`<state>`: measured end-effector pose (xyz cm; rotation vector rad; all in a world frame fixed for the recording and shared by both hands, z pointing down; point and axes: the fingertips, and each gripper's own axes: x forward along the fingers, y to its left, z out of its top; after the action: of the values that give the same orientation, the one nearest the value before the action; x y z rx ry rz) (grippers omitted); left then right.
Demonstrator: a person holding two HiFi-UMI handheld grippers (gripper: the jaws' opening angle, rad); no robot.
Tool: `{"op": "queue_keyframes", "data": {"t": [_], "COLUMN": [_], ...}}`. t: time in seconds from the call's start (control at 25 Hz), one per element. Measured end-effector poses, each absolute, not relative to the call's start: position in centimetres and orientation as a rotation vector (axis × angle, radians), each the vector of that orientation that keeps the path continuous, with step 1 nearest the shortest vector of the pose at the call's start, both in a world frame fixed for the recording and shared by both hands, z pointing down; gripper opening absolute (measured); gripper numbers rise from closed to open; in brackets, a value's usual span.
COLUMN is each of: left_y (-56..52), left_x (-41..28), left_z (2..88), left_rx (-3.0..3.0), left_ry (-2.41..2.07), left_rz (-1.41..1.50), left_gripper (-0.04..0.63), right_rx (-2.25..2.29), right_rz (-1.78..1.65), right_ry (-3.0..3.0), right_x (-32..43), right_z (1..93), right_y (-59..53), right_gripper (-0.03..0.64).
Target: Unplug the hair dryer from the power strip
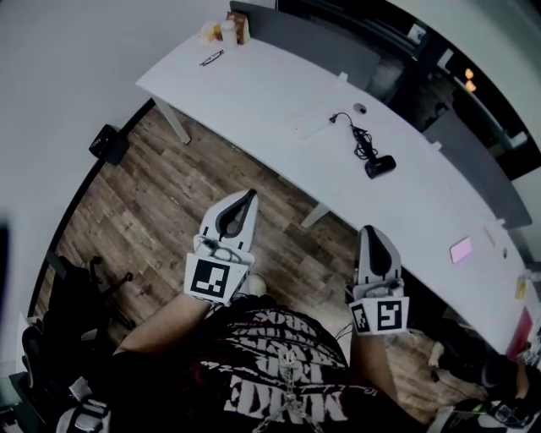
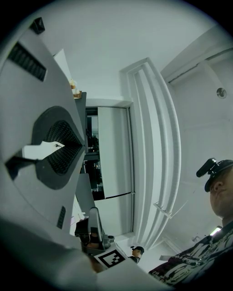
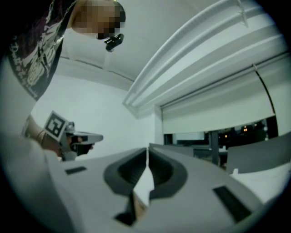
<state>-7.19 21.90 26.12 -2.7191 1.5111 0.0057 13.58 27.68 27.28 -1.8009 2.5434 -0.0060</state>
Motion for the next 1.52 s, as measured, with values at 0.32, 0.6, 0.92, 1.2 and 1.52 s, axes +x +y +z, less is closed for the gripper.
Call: {"op": "queue_keyframes", "data": {"t": [0.32,0.6,0.92,1.2,1.52], "left_y": [21.7,21.1,21.7,21.7,22.1], "left_x": [-9.5,-13.2,-14.9,-14.6,-12.7], "left_z": [26.1,26.3,26.5,27.0,28.8], "left_rx": [-2.691,-2.705,-2.686,-2.664,-2.74], "left_ry": [1.53,1.593,1.638,1.636,1.61], "left_rz": [0.079,0.129,0.112,0.082,0.02], "left_gripper": [0.025,0.026,0.026,0.026,0.026], "right_rx": [-1.784,-1.725,-1.693,-1.74,-1.796], "right_rz": [0.099,0.11,0.16,0.092,0.035], "right_ry": [2.555,2.653,2.672,2.647,2.609], "right_x": [11.7,7.0,5.6,7.4,9.1], "right_z": [25.7,25.1,23.6,25.3,26.9], "right_y": [26.8,25.6,25.6,26.5,26.5], "right_gripper": [0.035,0.035,0.035,0.035,0.035]}}
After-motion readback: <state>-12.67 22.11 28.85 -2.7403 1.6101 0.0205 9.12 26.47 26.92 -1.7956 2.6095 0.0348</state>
